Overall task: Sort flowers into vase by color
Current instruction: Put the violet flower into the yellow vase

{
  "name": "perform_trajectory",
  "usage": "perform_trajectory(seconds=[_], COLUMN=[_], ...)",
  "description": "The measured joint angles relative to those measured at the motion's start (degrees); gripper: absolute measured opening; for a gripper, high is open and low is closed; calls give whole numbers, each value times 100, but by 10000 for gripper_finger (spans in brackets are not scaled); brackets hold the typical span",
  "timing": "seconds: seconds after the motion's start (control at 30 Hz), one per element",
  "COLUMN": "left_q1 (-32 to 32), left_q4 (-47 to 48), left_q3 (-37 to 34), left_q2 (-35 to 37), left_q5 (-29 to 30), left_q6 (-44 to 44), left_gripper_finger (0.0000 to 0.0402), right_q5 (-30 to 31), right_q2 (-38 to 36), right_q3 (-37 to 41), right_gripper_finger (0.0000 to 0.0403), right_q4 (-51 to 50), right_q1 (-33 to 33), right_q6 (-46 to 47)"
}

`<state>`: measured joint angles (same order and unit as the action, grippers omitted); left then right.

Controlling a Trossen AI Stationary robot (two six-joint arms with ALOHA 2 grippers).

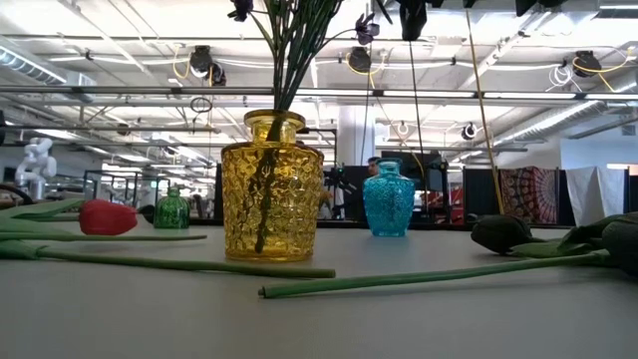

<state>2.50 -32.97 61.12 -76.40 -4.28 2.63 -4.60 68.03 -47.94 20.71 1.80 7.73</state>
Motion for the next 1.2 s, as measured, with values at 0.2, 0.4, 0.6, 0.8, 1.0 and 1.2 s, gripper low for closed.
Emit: perform_trajectory(seconds=[0.2, 0.4, 0.6, 0.8, 1.0, 1.2], left_q1=[4, 5, 4, 4, -2, -28], left_q4=[0, 12, 85, 405, 1053, 1708], left_q3=[0, 0, 0, -2, -2, -2], left_q2=[0, 0, 30, 344, 882, 1580], left_q5=[7, 8, 9, 33, 233, 787], left_q6=[-2, -122, -267, -622, -981, -1433], left_gripper_finger=[54, 15, 10, 10, 10, 10], right_q5=[0, 4, 4, 8, 98, 365], right_q2=[2, 2, 4, 4, -96, -360], right_q3=[0, 0, 0, 0, 4, 4], right_gripper_finger=[15, 44, 71, 99, 130, 141], right_q4=[7, 8, 5, 6, -15, -324], right_q1=[0, 0, -4, -2, -3, 0], right_q6=[-2, -138, -242, -268, -286, -286])
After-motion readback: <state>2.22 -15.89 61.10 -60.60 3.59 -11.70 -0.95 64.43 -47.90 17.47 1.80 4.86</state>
